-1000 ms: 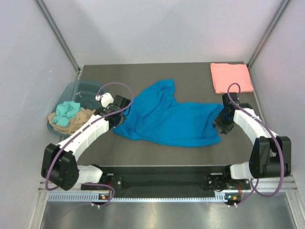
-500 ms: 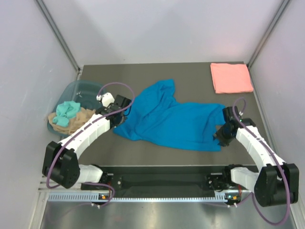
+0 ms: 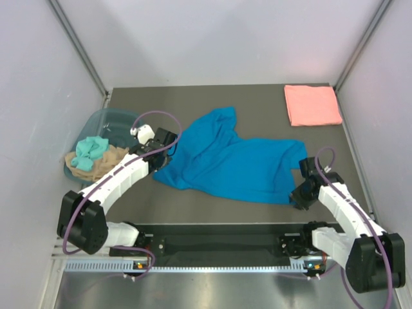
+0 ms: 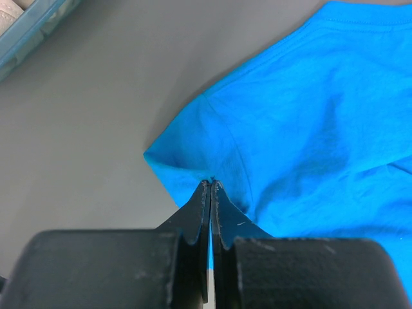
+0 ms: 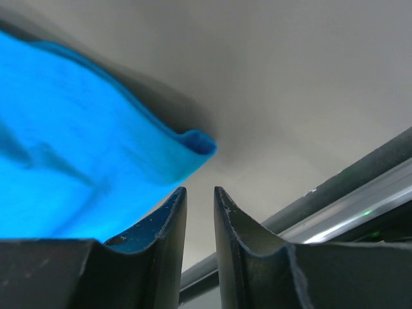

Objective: Fold and stack the t-shirts
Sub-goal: Flatten the tshirt out

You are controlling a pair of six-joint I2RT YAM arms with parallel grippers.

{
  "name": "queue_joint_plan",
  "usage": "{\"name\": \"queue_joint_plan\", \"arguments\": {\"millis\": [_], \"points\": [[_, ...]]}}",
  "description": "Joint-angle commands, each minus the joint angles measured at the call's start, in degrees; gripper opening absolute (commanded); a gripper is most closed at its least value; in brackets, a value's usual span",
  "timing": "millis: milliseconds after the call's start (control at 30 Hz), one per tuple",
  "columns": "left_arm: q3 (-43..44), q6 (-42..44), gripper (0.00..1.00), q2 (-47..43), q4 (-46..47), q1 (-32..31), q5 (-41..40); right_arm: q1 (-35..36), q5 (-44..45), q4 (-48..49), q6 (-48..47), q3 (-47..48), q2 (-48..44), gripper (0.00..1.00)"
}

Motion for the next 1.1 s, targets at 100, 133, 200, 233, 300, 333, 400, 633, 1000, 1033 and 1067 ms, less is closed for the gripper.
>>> {"name": "queue_joint_plan", "arguments": {"millis": [100,133,200,233,300,333,400,633,1000,1033,1067], "points": [[0.5,-0.5,0.00,-1.9,2.0,0.0,-0.9,0.8,4.8,2.5,2.9,-1.5,-1.0,0.27],[0.5,-0.4,0.00,-1.9,1.9,0.0,-0.9,0.8,5.6,2.9,3.1,-1.6,-0.8,0.27],[0.6,-0.4,0.00,-1.9,2.0,0.0,-1.1,0.9,5.8,4.0,3.3,-1.9,-0.4,0.29],[0.6,-0.3,0.00,-1.9,2.0,0.0,-1.3,0.8,5.9,4.5,3.2,-2.0,-0.3,0.29],[0.9,-0.3,0.00,-1.9,2.0,0.0,-1.4,0.8,5.9,5.4,3.3,-2.0,-0.3,0.30],[0.9,-0.3,0.00,-1.8,2.0,0.0,-1.4,0.8,6.0,5.5,3.1,-1.8,-0.2,0.30],[0.9,-0.3,0.00,-1.8,2.0,0.0,-1.6,0.8,6.4,5.4,3.1,-1.3,0.1,0.30],[0.8,-0.9,0.00,-1.5,2.0,0.0,-1.4,0.9,5.6,6.9,3.7,-3.5,2.1,0.32],[0.7,-1.7,0.00,-2.8,2.0,0.0,-1.7,0.9,8.0,8.7,4.7,-5.6,2.2,0.18],[0.7,-1.8,0.00,-2.9,2.1,0.0,-1.7,0.9,9.0,8.8,4.7,-5.4,2.1,0.11],[0.7,-1.8,0.00,-2.9,2.0,0.0,-1.6,0.9,9.5,8.8,4.8,-5.3,2.2,0.06]]}}
